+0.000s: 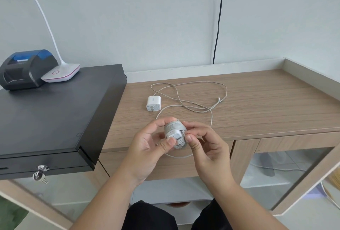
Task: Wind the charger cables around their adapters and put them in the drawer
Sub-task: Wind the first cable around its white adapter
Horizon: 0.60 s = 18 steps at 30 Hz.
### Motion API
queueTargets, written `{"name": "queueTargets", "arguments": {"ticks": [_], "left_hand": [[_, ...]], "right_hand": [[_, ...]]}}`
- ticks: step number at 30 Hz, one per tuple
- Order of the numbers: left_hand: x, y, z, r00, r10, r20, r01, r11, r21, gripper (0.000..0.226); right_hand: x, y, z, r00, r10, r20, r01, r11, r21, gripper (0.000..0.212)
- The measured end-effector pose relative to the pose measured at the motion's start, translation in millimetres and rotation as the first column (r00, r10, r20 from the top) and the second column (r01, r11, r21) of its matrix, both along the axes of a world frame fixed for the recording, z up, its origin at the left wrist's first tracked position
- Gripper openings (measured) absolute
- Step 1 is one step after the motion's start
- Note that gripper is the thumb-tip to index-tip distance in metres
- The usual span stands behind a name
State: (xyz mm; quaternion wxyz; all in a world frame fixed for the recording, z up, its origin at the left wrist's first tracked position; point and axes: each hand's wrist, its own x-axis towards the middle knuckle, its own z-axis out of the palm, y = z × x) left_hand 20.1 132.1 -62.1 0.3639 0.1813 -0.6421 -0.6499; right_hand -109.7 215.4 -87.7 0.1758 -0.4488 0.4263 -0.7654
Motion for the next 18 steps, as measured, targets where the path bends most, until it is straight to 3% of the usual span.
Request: {"name": "queueTargets", "arguments": {"ticks": [5,8,13,16,18], "left_hand": [[-15.9,14.4,-12.0,0.967,0.212,-0.139,-0.175,0.955,0.238,0.044],[-18.7,12.1,-15.1,0.947,0.266,-0.177,-0.197,0.922,0.334,0.057],[-18.9,11.2,-15.1,0.928,0.288,-0.235,-0.145,0.863,0.484,0.053],[-15.0,6.3,-9.6,0.91,0.339,-0.238,-0.167,0.826,0.538,0.054],[-8.9,-4.5,-5.0,0.903,0.381,-0.197,-0.26,0.852,0.454,0.052]], "right_hand": [[-11.0,-9.2,15.3,0.995,0.0,0.101,-0.016,0.988,0.154,0.016],[-10.3,-9.6,17.2,0.968,0.076,0.241,-0.117,0.98,0.162,0.026],[-16.5,-7.7,10.3,0.945,0.147,0.292,-0.211,0.956,0.204,0.029],[-21.2,-7.1,4.4,0.974,0.14,0.181,-0.189,0.939,0.287,0.035],[-25.1,-7.3,3.6,0.994,0.104,0.043,-0.113,0.931,0.346,0.037]]}}
